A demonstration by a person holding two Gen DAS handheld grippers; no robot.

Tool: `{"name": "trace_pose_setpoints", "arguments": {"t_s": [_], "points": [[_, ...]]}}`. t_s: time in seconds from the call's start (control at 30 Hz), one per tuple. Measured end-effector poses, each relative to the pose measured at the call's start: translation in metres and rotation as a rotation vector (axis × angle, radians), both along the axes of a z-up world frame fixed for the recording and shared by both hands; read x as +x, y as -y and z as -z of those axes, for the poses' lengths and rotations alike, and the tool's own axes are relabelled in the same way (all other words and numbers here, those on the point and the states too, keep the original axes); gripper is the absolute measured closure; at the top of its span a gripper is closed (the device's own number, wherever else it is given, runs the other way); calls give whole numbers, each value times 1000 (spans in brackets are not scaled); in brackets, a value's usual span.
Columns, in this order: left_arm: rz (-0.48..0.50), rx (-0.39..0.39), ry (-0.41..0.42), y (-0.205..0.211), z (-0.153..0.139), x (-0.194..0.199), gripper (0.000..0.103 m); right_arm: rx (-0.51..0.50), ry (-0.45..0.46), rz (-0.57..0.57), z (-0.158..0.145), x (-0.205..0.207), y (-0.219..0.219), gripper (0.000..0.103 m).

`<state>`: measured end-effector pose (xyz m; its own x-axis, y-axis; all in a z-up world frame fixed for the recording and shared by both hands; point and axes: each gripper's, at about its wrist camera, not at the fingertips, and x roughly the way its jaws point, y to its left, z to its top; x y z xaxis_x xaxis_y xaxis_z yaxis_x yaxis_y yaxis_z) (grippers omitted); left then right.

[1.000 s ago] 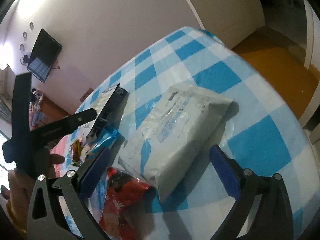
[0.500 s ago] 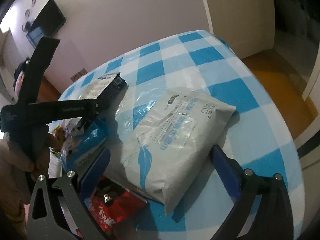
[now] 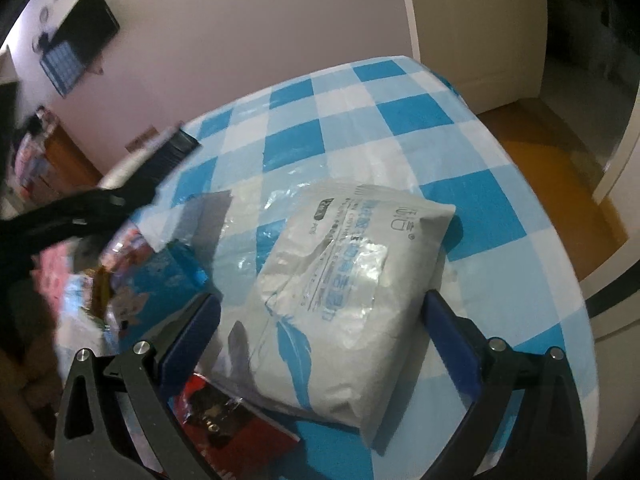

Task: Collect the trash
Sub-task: 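Grasp the white milk carton with the left tool while the right tool reaches the white wipes pack, then lift the carton with the left tool while the right tool grasps the white wipes pack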

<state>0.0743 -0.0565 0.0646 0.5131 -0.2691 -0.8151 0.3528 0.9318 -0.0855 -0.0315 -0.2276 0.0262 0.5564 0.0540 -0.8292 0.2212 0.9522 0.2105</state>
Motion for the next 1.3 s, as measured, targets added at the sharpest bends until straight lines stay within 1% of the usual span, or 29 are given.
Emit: {"name": "trace_pose_setpoints", "arguments": {"t_s": [0.1,0.17,0.27,0.37,0.47,0.63,0.7,0.77,0.87,0.97,1.03,1.17,1.2,1.23,1.3], "points": [[-6,-38,13,-11,-10,-10,39,-84,-16,-24,3,7,-12,4],[-9,-65,17,-19,-15,-19,39,-134,-16,-59,6,9,-18,4],[-12,-86,25,-29,-20,-30,39,-201,-20,-127,9,11,-24,4],[-20,-103,24,-41,-21,-39,39,-214,-16,-189,10,11,-23,4],[-33,-119,24,-54,-20,-49,39,-215,-3,-221,11,9,-19,5],[-33,-138,29,-70,-21,-68,39,-223,15,-283,9,2,-14,14],[-35,-150,25,-77,-20,-75,38,-225,13,-316,8,-1,-12,14],[-37,-158,21,-82,-19,-81,38,-228,2,-314,8,-4,-8,14],[-45,-175,19,-90,-19,-88,38,-221,-7,-273,7,-6,-4,13],[-56,-191,18,-97,-19,-94,38,-207,-11,-260,8,-6,-5,9],[-62,-194,23,-102,-20,-98,38,-226,-13,-257,9,-5,-8,9],[-74,-191,28,-111,-22,-106,38,-224,-17,-251,9,-3,-8,9],[-77,-195,25,-113,-22,-108,38,-223,-15,-251,9,-3,-8,9],[-81,-196,22,-116,-21,-111,38,-224,-11,-252,9,-4,-7,14],[-84,-193,19,-120,-21,-114,38,-220,-3,-260,7,-6,-6,19]]}}
